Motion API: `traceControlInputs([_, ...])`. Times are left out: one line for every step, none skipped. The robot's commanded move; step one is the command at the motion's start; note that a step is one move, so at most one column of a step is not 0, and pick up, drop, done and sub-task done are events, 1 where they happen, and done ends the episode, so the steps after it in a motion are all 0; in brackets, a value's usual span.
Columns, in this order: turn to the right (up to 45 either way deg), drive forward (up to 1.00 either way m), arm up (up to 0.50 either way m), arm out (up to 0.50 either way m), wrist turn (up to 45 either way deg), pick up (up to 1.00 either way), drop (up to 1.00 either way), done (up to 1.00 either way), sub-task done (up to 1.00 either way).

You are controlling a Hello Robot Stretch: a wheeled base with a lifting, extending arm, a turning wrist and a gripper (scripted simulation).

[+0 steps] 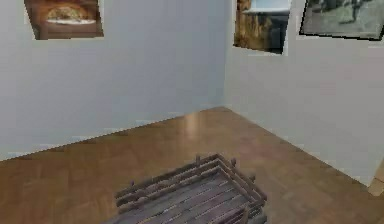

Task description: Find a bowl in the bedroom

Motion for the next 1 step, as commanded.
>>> traceControlInputs([45.0,0.0,0.0,0.0,0.0,0.0,0.0,0.0,0.0])
